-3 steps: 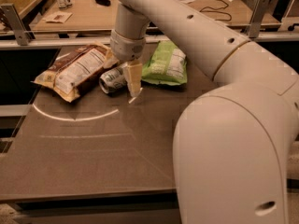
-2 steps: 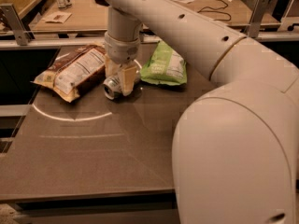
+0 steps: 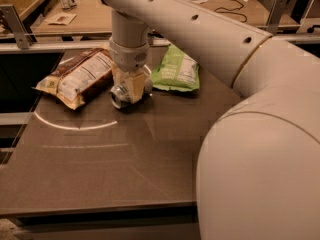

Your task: Place 7up can upright

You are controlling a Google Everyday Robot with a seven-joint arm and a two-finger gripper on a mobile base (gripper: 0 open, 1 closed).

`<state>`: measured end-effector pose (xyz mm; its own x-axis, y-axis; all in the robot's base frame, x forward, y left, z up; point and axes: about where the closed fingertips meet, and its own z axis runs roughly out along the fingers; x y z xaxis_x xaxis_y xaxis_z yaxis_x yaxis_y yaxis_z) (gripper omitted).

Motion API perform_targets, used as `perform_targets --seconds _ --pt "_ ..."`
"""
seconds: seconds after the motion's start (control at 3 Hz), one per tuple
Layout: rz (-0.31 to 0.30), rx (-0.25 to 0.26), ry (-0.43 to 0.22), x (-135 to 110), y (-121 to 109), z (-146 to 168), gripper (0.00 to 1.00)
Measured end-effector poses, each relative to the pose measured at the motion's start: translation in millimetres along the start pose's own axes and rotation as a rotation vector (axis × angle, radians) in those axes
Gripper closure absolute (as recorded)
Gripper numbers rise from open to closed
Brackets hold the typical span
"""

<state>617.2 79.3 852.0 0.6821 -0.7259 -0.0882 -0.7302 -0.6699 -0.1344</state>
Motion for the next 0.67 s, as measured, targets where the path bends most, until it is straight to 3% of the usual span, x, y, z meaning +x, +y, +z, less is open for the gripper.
perform_targets --seconds 0.33,0.67 --pt "0.070 0.062 -0.029 0 12 -19 1.00" --pt "0.192 0.166 -0.111 -3 35 -50 1.00"
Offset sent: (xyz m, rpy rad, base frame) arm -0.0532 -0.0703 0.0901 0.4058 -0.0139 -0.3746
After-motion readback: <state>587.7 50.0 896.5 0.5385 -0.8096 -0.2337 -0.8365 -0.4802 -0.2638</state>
